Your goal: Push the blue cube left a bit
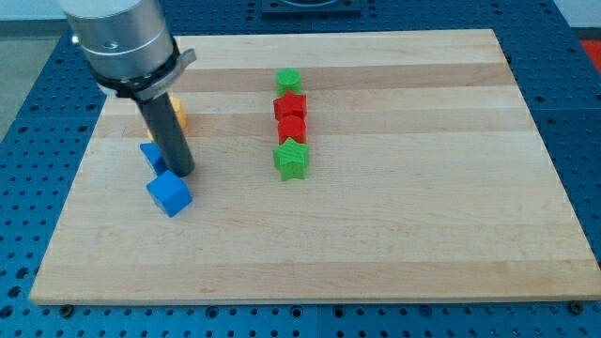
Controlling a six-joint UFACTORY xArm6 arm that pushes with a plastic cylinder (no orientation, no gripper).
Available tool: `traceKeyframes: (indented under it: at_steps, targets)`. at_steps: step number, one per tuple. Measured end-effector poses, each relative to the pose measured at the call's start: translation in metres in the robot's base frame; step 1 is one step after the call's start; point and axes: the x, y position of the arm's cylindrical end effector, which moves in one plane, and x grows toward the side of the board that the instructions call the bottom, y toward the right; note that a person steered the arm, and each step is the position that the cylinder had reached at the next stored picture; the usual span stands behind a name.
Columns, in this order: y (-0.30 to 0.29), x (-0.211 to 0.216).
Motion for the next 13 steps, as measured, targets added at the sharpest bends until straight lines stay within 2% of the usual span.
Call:
traceKeyframes:
  at_steps: [1,3,8,11,12,13]
  targets:
    - [0.037,0.016]
    - [0.048,0.084]
    - [-0.017,0.068]
    - [-0.032,0.068]
    - [0.013,0.091]
    - [0.075,0.088]
